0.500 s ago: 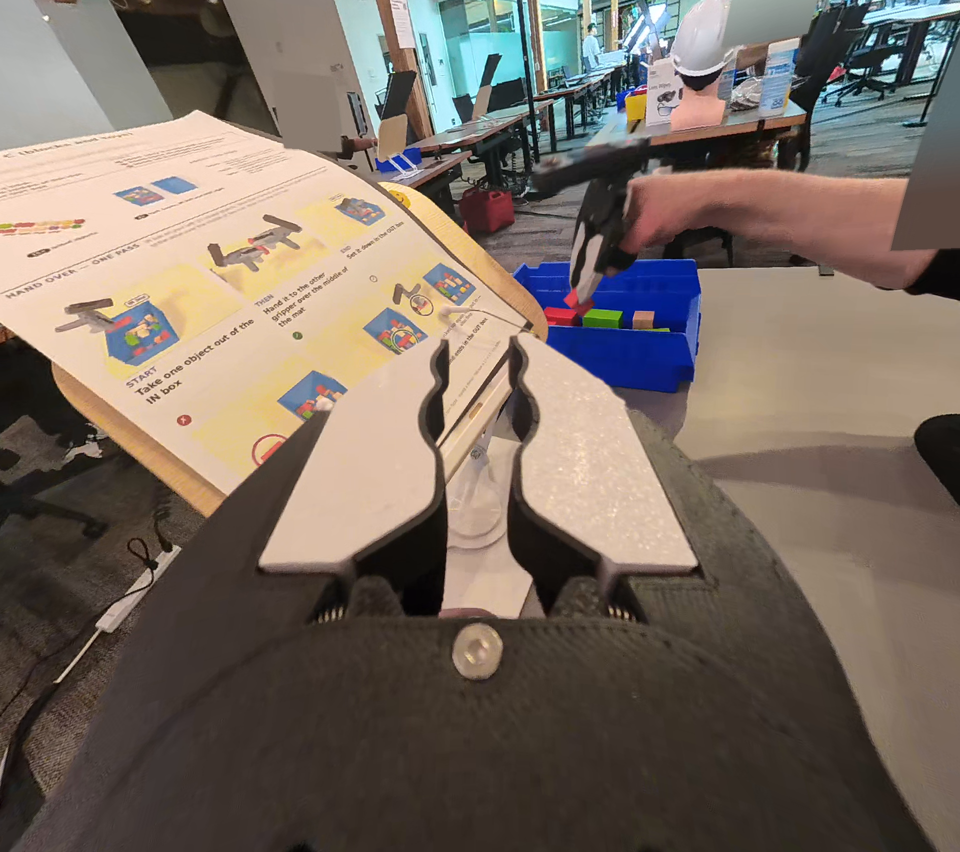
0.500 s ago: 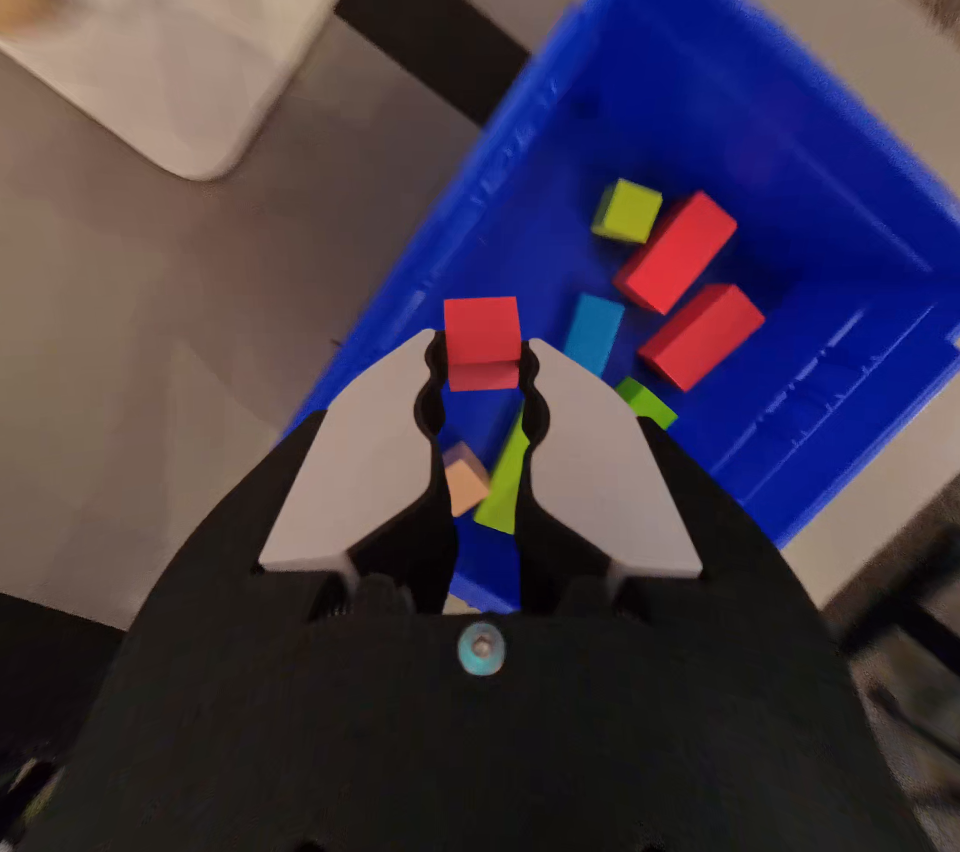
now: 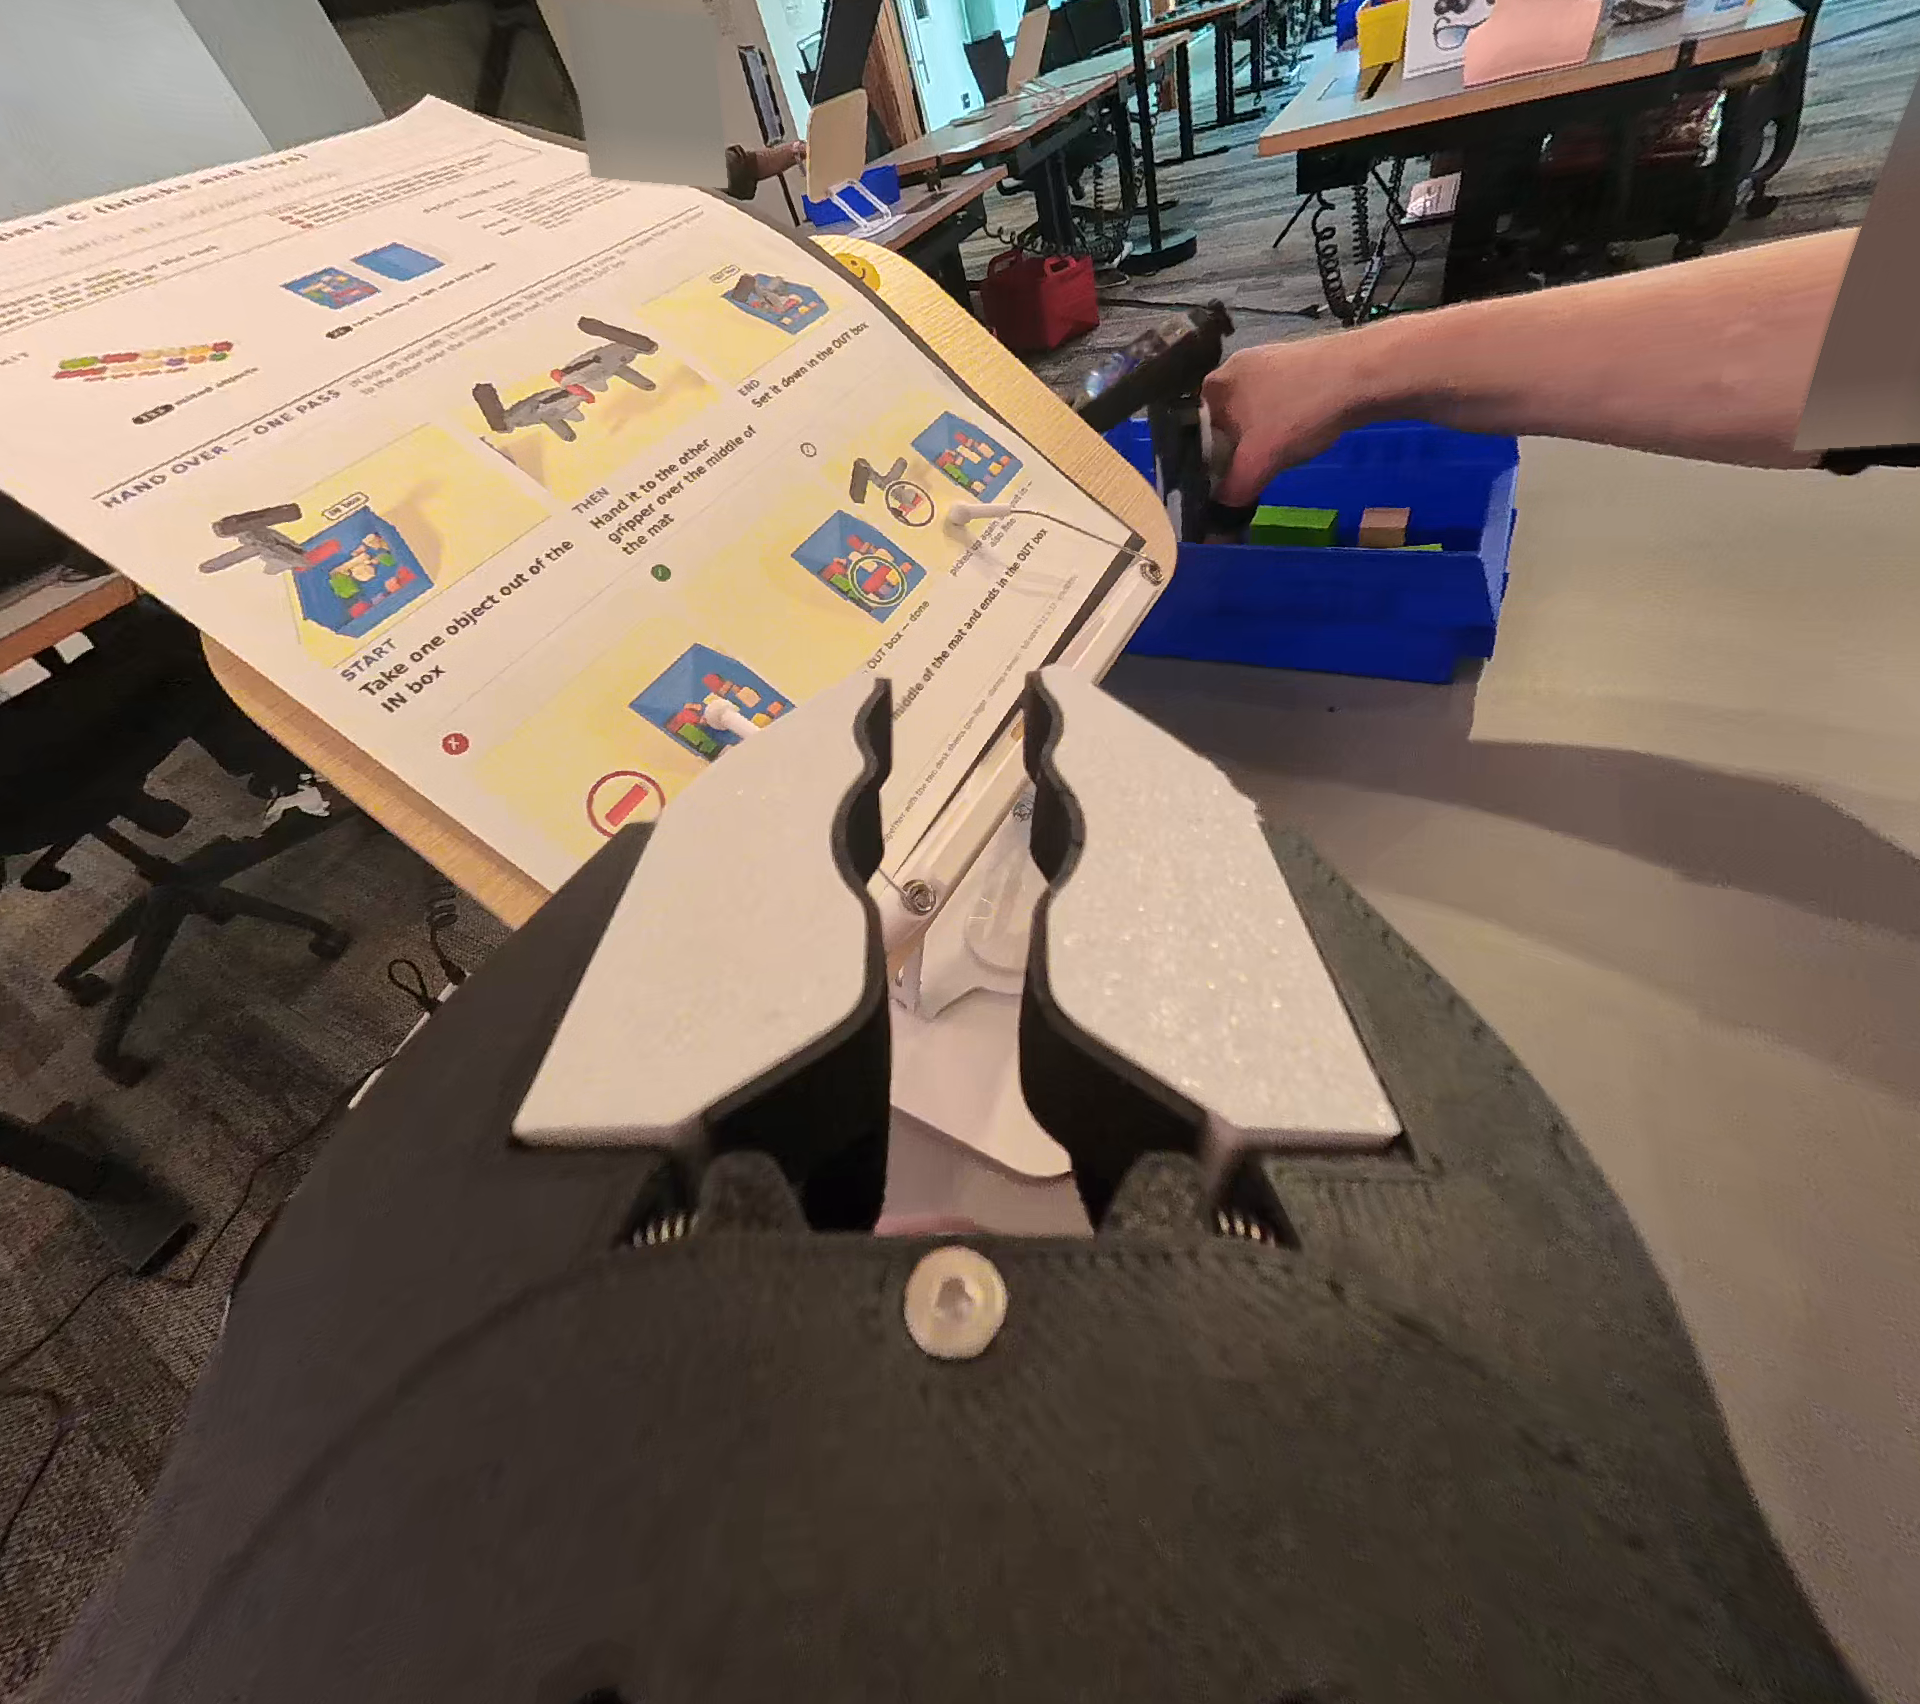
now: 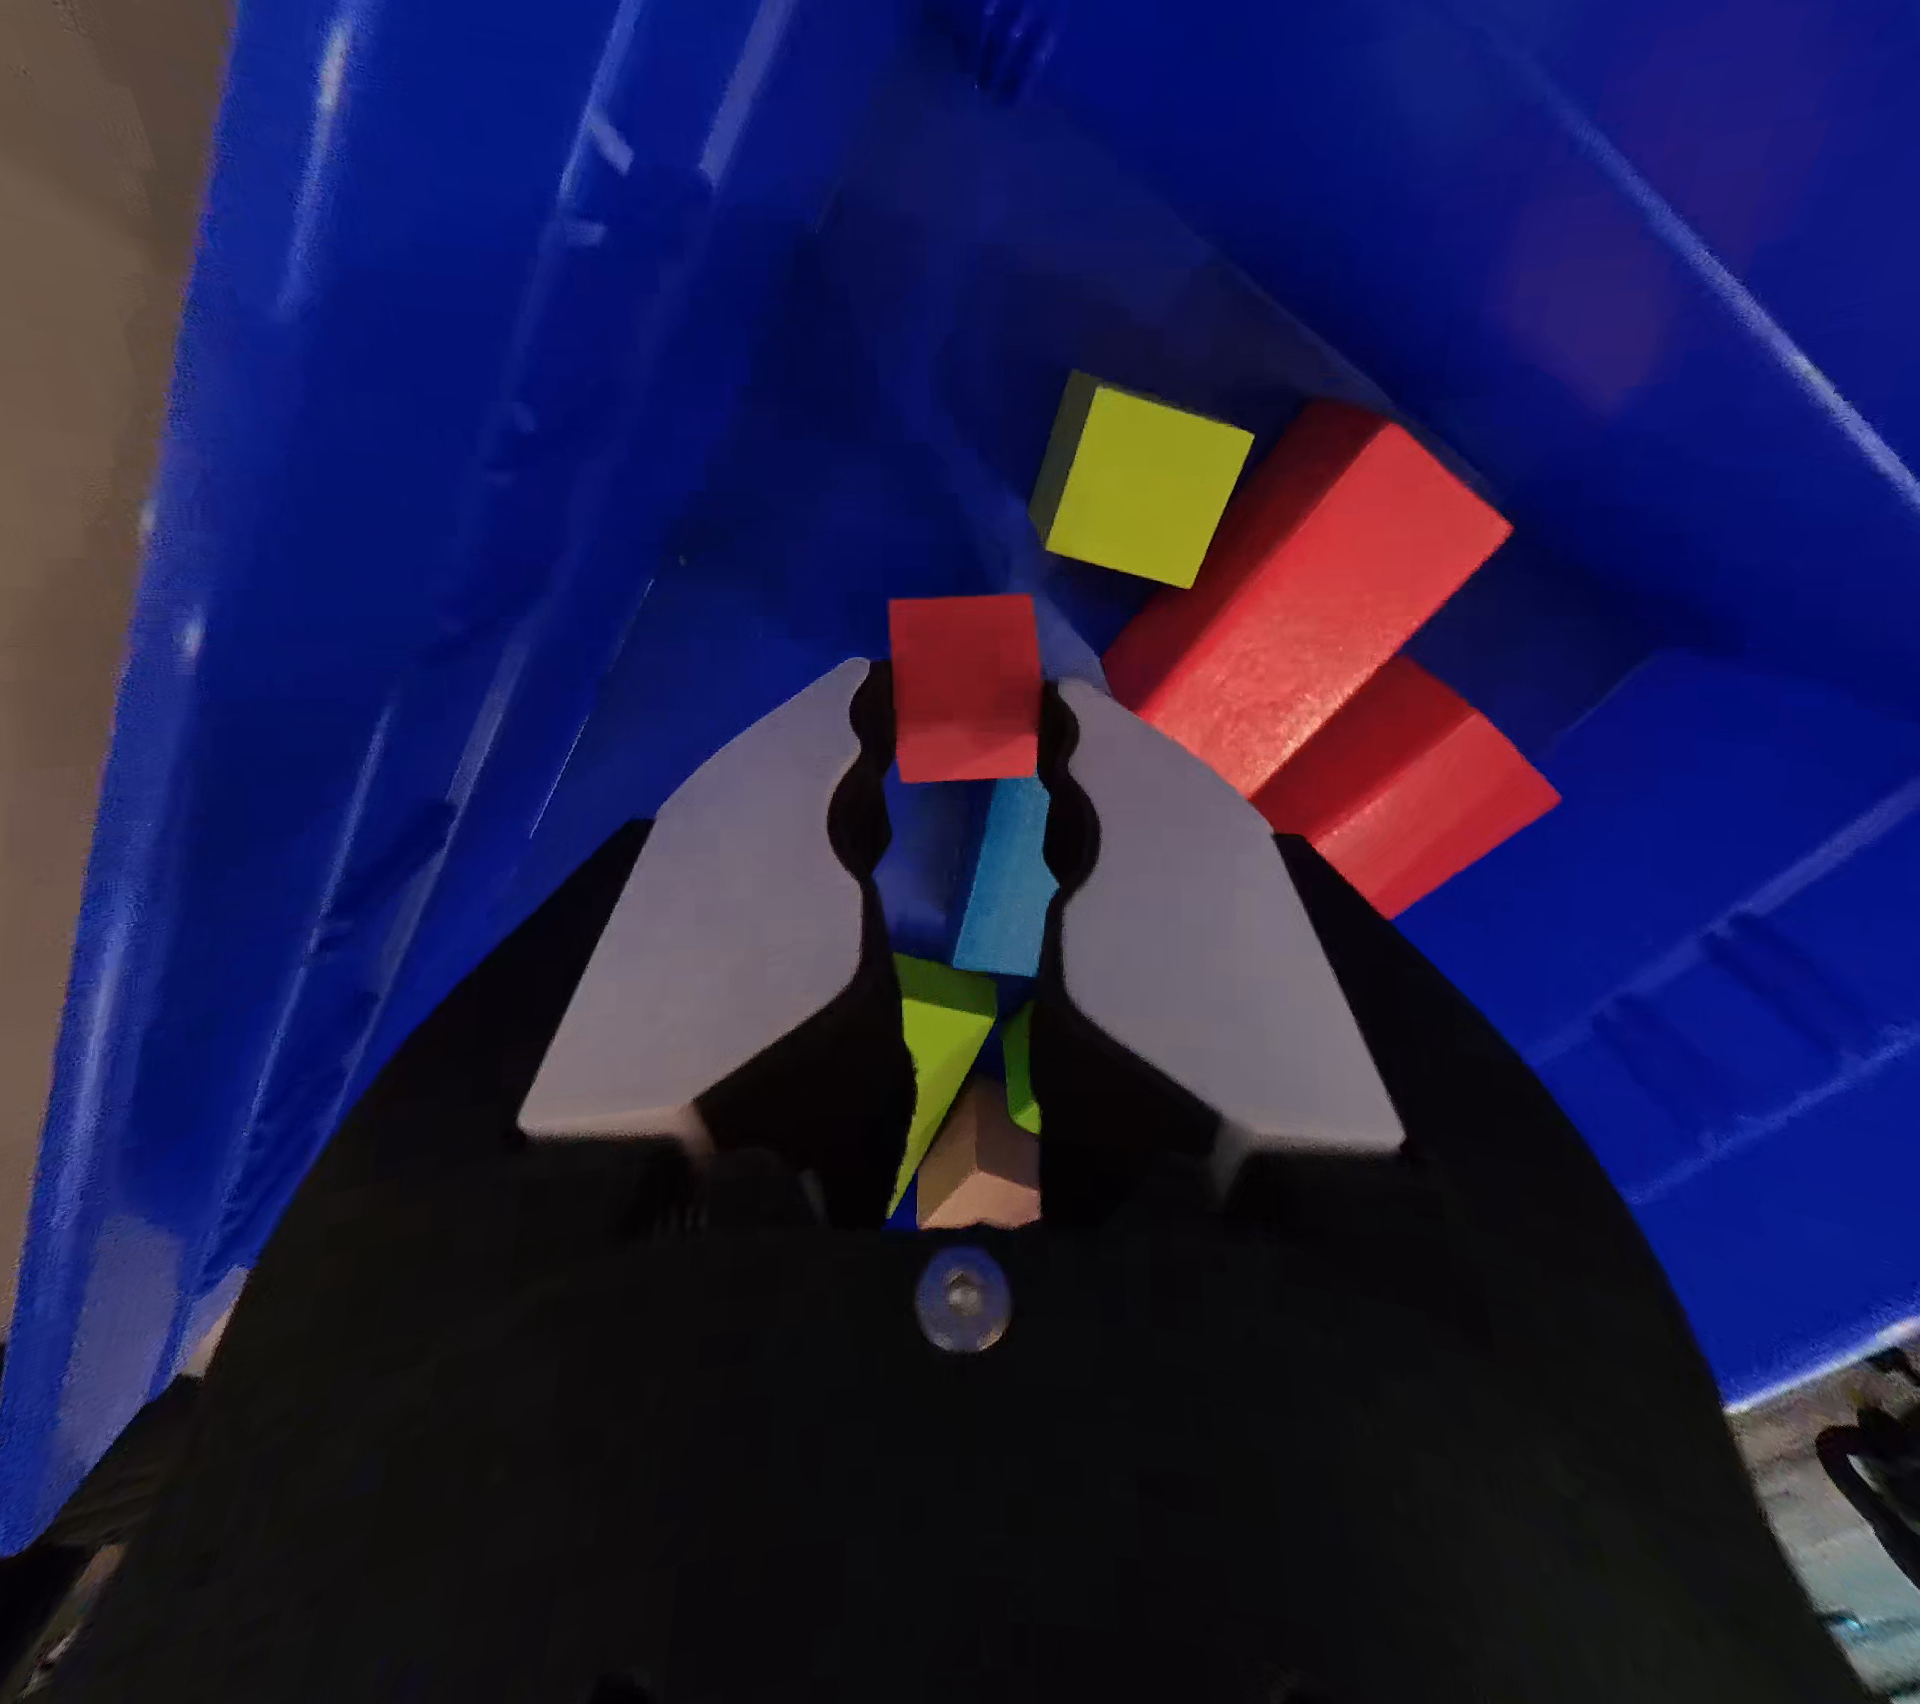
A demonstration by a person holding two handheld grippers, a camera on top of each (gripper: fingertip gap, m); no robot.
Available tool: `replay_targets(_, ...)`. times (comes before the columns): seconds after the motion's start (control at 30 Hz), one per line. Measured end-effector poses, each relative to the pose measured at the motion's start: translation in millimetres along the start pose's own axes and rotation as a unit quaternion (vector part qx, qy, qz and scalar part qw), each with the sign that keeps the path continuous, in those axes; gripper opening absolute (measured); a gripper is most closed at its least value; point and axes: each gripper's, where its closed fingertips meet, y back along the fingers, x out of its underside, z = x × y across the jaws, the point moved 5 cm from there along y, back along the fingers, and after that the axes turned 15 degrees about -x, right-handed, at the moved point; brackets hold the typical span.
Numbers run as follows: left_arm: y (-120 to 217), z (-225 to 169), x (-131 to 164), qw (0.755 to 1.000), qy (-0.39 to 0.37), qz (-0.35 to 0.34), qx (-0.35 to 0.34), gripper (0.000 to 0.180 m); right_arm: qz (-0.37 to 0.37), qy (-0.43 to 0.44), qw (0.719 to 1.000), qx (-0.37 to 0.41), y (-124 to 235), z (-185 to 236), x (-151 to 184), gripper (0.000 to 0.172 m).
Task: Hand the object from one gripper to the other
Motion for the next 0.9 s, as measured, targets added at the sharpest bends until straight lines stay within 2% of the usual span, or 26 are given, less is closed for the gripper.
replay_targets(0.3, 3, 11, 8, 1.000, -0.007, 0.027, -0.013, 0.027, -0.012, 0.010, 1.000, 0.008, -7, -1, -12, 0.026)
replay_targets(0.4, 9, 21, 12, 0.998, -0.015, 0.044, -0.032, 0.030, -0.015, 0.009, 1.000, 0.006, -9, 1, -10, 0.042)
replay_targets(0.6, 29, 53, 29, 0.987, -0.035, 0.113, -0.106, 0.038, -0.078, 0.021, 0.997, 0.018, 29, 27, 3, 0.052)
replay_targets(0.7, 38, 85, 63, 0.961, -0.057, 0.208, -0.174, 0.044, -0.120, 0.036, 0.992, 0.030, 59, 53, 13, 0.051)
replay_targets(0.8, 49, 115, 113, 0.913, -0.067, 0.336, -0.223, 0.050, -0.187, 0.055, 0.980, 0.034, 86, 85, 18, 0.048)
replay_targets(0.9, 56, 139, 160, 0.876, -0.049, 0.412, -0.246, 0.051, -0.232, 0.078, 0.969, 0.036, 102, 117, 20, 0.046)
